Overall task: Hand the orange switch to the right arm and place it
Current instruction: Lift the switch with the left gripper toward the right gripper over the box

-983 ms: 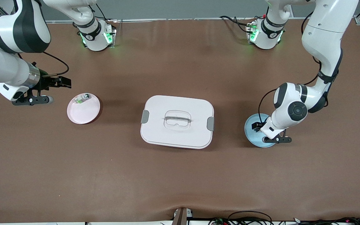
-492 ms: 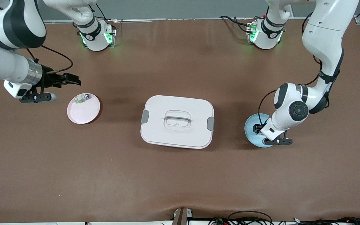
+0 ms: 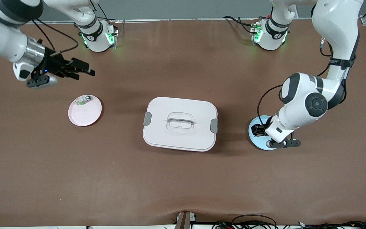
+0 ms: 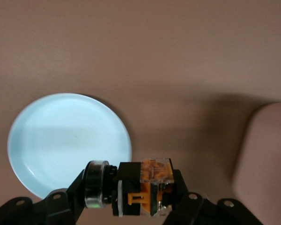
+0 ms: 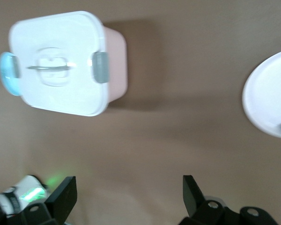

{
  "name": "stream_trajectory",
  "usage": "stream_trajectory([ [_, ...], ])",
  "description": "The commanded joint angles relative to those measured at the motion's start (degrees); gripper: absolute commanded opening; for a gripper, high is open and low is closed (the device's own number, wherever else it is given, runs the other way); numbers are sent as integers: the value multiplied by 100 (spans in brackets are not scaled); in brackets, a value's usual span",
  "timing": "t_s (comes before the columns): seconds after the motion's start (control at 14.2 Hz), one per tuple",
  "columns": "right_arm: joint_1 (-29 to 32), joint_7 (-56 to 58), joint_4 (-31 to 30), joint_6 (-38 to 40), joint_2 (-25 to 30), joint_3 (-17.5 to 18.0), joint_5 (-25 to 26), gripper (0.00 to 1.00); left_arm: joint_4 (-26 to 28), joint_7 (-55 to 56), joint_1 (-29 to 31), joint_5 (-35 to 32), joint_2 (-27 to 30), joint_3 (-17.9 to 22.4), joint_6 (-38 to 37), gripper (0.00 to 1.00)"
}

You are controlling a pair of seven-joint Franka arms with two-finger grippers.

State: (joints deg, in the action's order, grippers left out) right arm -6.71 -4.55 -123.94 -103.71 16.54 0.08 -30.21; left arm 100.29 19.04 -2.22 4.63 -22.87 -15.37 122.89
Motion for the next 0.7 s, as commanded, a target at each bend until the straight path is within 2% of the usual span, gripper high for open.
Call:
stream_trajectory([
  [0.0, -234, -912, -279, -473, 403, 334, -274, 100, -841, 896, 11, 249, 10, -430, -983, 0],
  [0.14, -418, -1450, -288, -903, 421, 563, -817, 100, -1325, 1521, 11, 476, 2, -720, -1398, 0],
  [0.28, -681, -1871, -297, -1430, 412, 704, -925, 100, -1468, 1918, 20, 888, 19, -1019, -1496, 0],
  [0.35, -935, -2144, -297, -1737, 403, 704, -1047, 100, -1520, 2285, 11, 1065, 28, -1177, -1496, 0],
  [0.63, -1709, -2716, -507, -3152, 351, 704, -1767, 100, -1705, 3666, -103, 1067, -16, -1696, -1453, 0],
])
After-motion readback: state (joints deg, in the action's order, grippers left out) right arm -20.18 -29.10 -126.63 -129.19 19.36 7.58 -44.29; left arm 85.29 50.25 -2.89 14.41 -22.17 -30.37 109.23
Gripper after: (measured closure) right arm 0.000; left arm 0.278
